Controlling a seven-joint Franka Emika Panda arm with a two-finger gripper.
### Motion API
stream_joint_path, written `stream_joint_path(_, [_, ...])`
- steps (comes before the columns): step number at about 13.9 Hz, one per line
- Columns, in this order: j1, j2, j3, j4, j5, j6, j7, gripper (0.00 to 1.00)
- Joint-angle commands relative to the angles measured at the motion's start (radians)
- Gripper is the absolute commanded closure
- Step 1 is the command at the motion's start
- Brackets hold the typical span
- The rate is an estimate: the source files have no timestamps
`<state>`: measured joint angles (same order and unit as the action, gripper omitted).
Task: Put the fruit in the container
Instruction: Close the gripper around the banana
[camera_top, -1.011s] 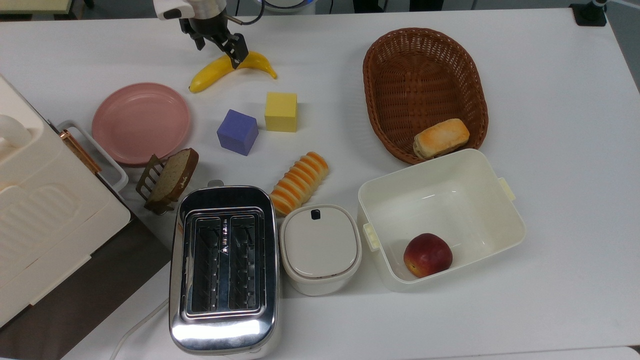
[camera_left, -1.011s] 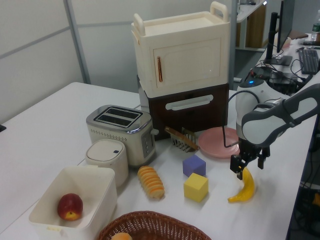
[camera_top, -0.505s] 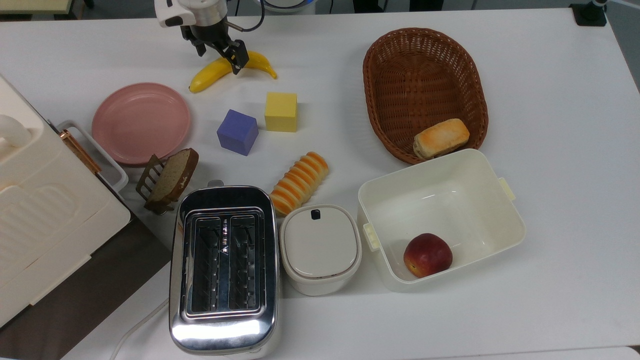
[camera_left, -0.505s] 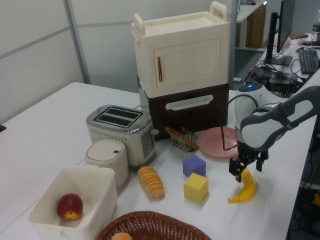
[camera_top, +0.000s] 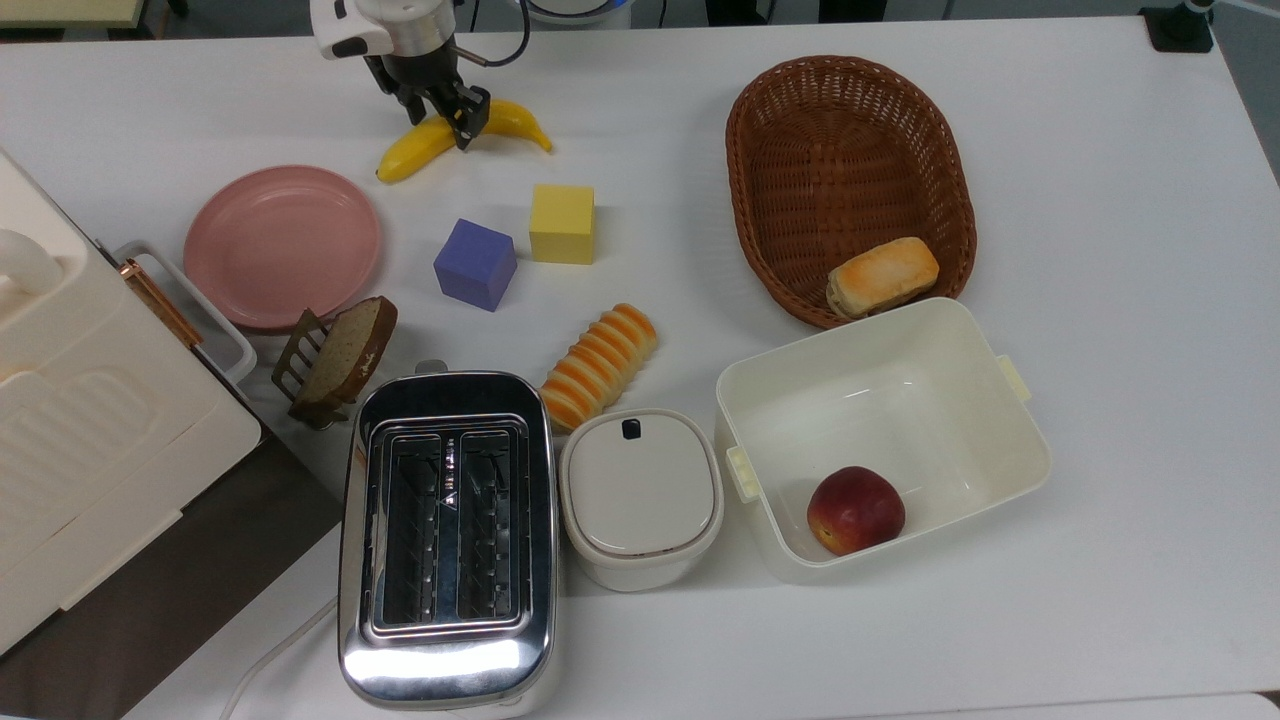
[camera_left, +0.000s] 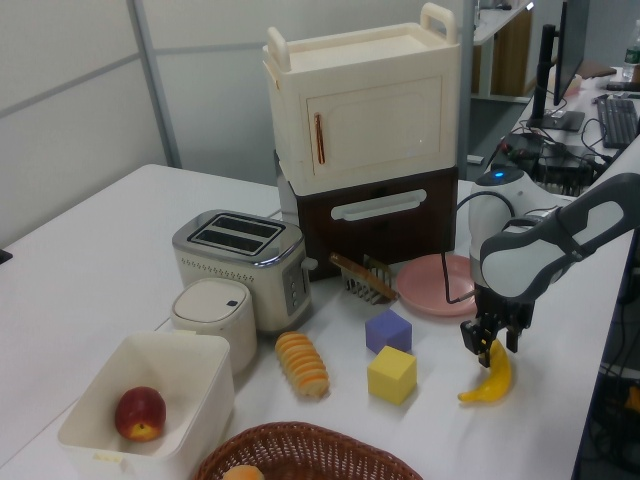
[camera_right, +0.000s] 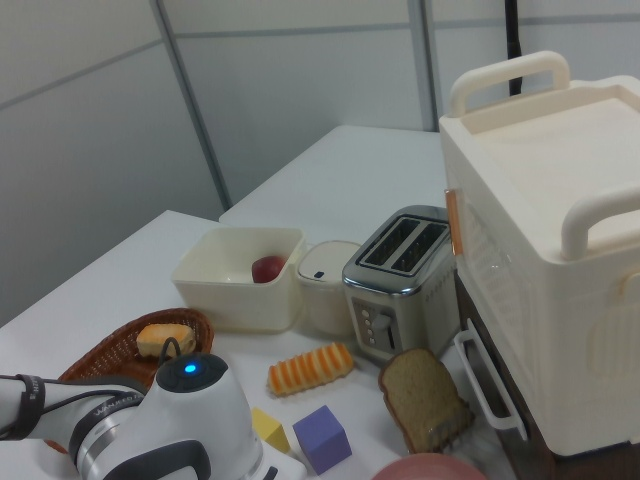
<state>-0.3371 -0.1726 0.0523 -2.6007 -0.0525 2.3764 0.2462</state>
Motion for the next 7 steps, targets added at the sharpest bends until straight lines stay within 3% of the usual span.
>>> stream_joint_path(1, [0.001,-0.005,-0.003,-0.018,-0.015,0.034,-0.010,0.72])
stream_joint_path(3, [0.001,0.002,-0.003,-0.015,-0.015,0.034,-0.010,0.78])
stream_joint_path(7, [0.001,-0.010,-0.003,0.000,-0.015,0.034,-0.008,0.80])
